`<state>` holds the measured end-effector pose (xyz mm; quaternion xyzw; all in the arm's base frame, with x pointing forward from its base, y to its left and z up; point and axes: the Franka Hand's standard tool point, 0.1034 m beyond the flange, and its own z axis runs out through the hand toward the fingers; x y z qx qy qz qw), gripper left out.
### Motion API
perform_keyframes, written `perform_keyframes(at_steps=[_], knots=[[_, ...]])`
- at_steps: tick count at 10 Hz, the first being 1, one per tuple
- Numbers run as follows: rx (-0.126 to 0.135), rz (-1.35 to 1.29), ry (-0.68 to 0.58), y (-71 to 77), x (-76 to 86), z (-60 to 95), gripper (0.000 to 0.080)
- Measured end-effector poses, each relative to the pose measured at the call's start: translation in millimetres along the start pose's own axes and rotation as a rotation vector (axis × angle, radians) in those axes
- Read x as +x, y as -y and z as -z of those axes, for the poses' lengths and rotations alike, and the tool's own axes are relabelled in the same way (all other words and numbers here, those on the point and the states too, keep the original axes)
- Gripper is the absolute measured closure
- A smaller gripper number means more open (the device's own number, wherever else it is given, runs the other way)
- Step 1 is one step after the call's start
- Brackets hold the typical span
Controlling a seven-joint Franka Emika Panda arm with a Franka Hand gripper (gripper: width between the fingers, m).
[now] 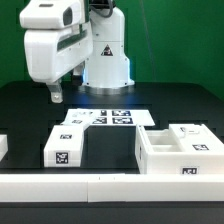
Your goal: Assemble cabinet
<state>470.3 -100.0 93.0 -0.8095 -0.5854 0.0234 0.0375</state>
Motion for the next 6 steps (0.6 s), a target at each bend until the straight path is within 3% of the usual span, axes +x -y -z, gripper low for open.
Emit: perform_keyframes(at_steps=[2,3,6], knots=[[-0.009,-0.043,0.029,24.5,-13.9,-26.1,0.0004],[-0.026,-0.085,0.030,34.0,-15.7,-32.9,0.0004],[-0.018,-0.099,0.041,38.7,-19.6,-34.5,0.0004]])
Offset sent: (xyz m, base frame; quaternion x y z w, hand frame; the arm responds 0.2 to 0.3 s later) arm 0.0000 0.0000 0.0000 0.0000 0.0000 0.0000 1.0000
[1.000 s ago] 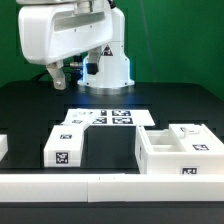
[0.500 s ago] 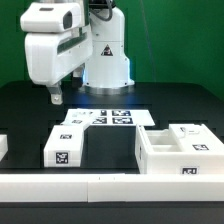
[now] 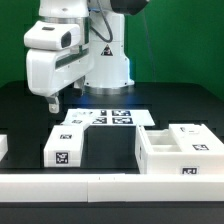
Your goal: Assemble cabinet
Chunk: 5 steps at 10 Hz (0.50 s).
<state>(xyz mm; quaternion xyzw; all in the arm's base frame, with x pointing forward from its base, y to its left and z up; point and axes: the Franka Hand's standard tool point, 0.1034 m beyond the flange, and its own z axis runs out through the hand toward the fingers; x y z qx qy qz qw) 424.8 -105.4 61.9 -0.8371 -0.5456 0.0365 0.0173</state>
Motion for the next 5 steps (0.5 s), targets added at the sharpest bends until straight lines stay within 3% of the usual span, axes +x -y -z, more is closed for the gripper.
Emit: perform_keyframes(at_steps=[2,3,4,5], knots=[[0.001,-0.005,0.010,31.8,-10.6,-13.5,0.0004],[0.013,0.002,0.021,49.2,-12.5,-22.9,0.0004],[-0.015,0.033,0.028,54.8,-14.3,-25.1,0.0004],[-0.020,0.021,0.034,63.1,-15.7,-28.6,0.0004]])
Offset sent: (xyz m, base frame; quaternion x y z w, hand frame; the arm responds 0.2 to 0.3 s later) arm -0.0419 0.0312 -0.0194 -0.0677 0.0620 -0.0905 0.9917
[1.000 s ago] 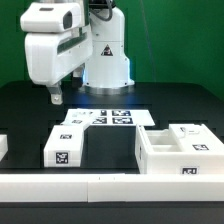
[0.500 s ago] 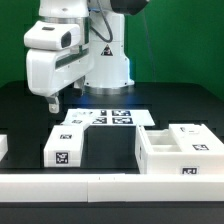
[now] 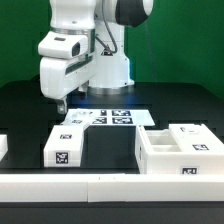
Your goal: Assemble cabinet
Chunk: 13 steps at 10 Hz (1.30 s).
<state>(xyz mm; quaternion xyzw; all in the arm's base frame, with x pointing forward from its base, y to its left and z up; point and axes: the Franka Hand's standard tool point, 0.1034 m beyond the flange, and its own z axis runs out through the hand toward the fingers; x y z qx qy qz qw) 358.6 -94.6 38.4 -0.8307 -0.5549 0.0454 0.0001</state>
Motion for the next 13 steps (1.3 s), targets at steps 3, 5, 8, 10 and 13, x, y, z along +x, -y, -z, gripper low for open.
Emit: perform_keyframes(at_steps=[3,5,8,10,13], knots=[[0.012,-0.045,0.015,2.2,-1.4,-6.4,0.0004],[0.014,-0.084,0.028,4.6,4.4,-12.9,0.0004],[0.011,-0.104,0.038,4.7,13.7,-19.0,0.0004],[0.011,-0.114,0.040,4.5,11.8,-19.5,0.0004],[0.011,-0.121,0.046,4.3,10.9,-19.6,0.0388]])
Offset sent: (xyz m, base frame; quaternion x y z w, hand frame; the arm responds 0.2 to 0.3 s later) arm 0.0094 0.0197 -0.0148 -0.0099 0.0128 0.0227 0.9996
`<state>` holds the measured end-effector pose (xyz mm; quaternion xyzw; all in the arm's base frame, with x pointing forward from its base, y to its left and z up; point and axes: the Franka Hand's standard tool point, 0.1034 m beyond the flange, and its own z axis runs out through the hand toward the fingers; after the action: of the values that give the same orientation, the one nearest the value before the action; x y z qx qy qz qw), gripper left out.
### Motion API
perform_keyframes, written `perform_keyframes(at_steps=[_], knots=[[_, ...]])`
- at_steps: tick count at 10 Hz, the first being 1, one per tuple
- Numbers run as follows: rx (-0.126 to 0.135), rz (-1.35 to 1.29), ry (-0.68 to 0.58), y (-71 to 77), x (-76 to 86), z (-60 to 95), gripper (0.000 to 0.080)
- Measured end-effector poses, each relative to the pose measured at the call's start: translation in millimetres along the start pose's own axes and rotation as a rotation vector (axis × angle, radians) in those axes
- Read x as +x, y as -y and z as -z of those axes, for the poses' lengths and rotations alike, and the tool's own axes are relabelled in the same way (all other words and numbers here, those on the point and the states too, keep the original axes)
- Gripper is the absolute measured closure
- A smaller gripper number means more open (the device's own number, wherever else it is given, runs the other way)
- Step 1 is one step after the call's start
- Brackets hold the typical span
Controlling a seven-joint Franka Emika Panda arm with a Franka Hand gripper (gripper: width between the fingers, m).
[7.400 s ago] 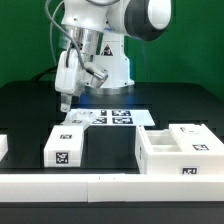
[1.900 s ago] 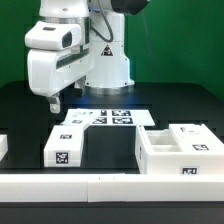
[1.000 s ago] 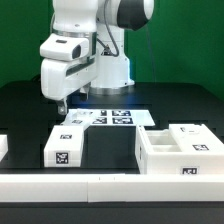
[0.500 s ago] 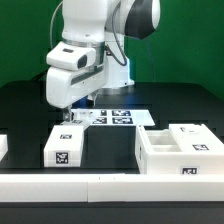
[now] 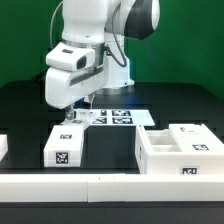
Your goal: Assemble cabinet
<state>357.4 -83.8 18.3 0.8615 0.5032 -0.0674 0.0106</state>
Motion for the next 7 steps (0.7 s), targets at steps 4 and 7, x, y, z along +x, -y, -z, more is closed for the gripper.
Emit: perform_keyframes(at_steps=[4,7], knots=[[0.000,-0.017,0.002,-0.3,-0.6,0.0,0.0738],[0.012,0.134,0.010,22.3,33.9,13.2,0.0738]])
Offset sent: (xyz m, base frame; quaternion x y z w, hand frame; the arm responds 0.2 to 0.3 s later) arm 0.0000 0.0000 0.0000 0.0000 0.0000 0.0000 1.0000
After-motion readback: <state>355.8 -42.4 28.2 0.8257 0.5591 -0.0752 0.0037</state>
